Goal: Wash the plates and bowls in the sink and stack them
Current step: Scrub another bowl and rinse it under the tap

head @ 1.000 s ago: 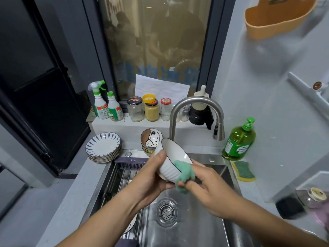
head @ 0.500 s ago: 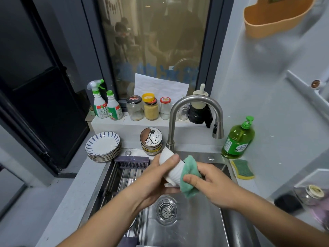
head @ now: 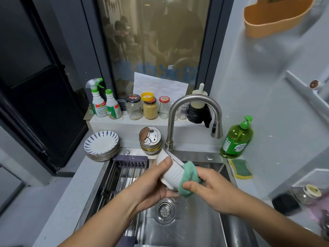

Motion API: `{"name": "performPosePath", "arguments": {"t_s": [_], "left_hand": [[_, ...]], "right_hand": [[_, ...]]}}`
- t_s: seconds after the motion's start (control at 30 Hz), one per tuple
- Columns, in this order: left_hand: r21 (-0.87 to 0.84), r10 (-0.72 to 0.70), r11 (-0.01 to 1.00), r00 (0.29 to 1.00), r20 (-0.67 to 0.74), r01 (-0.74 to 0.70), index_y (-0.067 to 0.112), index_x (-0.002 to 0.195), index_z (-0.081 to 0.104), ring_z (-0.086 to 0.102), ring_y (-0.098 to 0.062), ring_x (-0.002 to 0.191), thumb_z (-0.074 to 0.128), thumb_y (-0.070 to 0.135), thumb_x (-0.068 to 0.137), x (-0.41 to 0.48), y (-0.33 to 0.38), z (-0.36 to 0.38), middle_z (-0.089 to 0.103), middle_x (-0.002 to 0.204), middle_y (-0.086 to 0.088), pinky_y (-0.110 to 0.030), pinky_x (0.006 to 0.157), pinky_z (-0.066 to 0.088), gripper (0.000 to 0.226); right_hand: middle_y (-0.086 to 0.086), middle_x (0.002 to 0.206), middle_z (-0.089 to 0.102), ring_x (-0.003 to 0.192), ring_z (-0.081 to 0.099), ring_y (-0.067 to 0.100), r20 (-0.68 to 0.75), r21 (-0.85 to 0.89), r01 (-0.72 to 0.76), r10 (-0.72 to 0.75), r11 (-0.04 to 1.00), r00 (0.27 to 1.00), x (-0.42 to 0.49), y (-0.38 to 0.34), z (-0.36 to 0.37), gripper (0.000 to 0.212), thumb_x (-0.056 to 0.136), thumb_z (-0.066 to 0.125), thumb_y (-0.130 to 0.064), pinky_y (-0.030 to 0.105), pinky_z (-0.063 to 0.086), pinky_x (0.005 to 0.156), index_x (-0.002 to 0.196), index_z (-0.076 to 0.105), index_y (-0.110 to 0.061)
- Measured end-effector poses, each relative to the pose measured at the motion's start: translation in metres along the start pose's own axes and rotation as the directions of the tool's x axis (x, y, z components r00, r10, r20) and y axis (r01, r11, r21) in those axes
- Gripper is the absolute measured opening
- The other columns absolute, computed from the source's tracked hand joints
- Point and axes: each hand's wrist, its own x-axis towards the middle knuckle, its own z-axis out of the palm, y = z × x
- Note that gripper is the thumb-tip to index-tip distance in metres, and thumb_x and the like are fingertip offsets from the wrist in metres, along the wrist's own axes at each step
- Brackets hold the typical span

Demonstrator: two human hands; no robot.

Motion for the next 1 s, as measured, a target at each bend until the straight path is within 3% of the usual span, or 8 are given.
{"name": "performPosePath", "arguments": {"t_s": [0.13,0.23,0.3,0.4,0.53,0.77,0.87,1.0], "left_hand": [[-0.095,-0.026,0.995,0.996,0.084,0.034,0.004,0.126,0.071,0.067,-0.042,0.111,0.085,0.073,0.056,-0.008,0.007,0.002,0.063,0.133,-0.032,-0.063,0.099,0.048,0.099],[-0.135,-0.122,0.980,0.980,0.159,0.144,0.002,0.139,0.061,0.061,-0.045,0.117,0.065,0.086,0.067,-0.004,0.008,-0.007,0.052,0.144,-0.035,-0.073,0.113,0.028,0.110],[-0.168,-0.162,0.967,0.969,0.184,0.193,0.003,0.143,0.057,0.056,-0.045,0.120,0.044,0.093,0.076,0.000,0.010,-0.010,0.049,0.147,-0.034,-0.073,0.117,0.022,0.113],[-0.206,-0.145,0.962,0.975,0.166,0.178,0.003,0.140,0.060,0.053,-0.042,0.124,0.036,0.092,0.082,0.005,0.009,0.001,0.056,0.140,-0.029,-0.063,0.117,0.026,0.109],[-0.220,0.038,0.975,0.999,0.036,-0.030,0.010,0.146,0.055,0.048,-0.039,0.140,0.044,0.072,0.092,0.005,0.007,0.010,0.056,0.148,-0.022,-0.055,0.120,0.028,0.083],[-0.161,0.162,0.976,0.984,0.069,-0.150,0.014,0.148,0.050,0.057,-0.033,0.121,0.101,0.029,0.057,0.006,0.008,-0.011,0.061,0.132,-0.016,-0.052,0.100,0.055,0.106],[-0.152,0.189,0.970,0.982,-0.005,-0.188,0.018,0.137,0.060,0.068,-0.027,0.103,0.104,0.025,0.047,0.007,0.007,-0.011,0.069,0.115,-0.011,-0.053,0.090,0.059,0.100],[-0.091,0.215,0.971,0.972,-0.093,-0.223,0.021,0.127,0.062,0.073,-0.021,0.081,0.088,0.009,0.063,0.002,0.011,0.001,0.074,0.097,-0.007,-0.049,0.080,0.063,0.070]], "right_hand": [[-0.005,0.104,0.067,0.103,0.061,0.012,0.089,-0.285,0.212,-0.195,0.935,0.977,-0.002,-0.004,-0.002,0.031,0.093,0.057,-0.045,0.041,0.044,0.101,0.099,0.068,-0.017],[-0.014,0.121,0.064,0.124,0.052,-0.002,0.127,-0.404,0.250,-0.217,0.880,0.968,0.001,-0.003,-0.011,0.032,0.093,0.054,-0.047,0.028,0.012,0.123,0.110,0.068,-0.025],[-0.011,0.113,0.067,0.119,0.055,0.000,0.090,-0.379,0.207,-0.186,0.902,0.978,0.003,-0.001,-0.011,0.032,0.092,0.054,-0.049,0.032,0.013,0.124,0.106,0.069,-0.025],[-0.011,0.106,0.073,0.114,0.062,0.004,-0.056,0.003,0.092,-0.092,0.996,0.994,0.002,-0.004,0.002,0.026,0.090,0.064,-0.041,0.030,0.038,0.111,0.107,0.070,-0.023],[0.009,0.098,0.077,0.090,0.073,0.019,-0.214,0.523,0.012,0.118,0.852,0.970,0.005,-0.003,0.008,0.047,0.079,0.074,-0.044,0.026,0.057,0.077,0.103,0.068,-0.004],[0.022,0.126,0.067,0.118,0.064,0.032,-0.218,0.848,0.060,0.243,0.527,0.945,0.017,-0.003,-0.004,0.088,0.053,0.095,-0.046,0.049,0.049,0.103,0.123,0.063,-0.003],[0.013,0.122,0.071,0.116,0.066,0.027,-0.331,0.807,0.116,0.281,0.579,0.901,0.018,-0.006,0.000,0.049,0.079,0.075,-0.033,0.045,0.053,0.099,0.122,0.064,-0.011],[-0.013,0.117,0.072,0.116,0.065,0.009,-0.589,0.438,0.138,0.167,0.888,0.791,0.016,-0.007,0.009,0.024,0.099,0.056,-0.019,0.032,0.052,0.101,0.117,0.066,-0.031]]}}
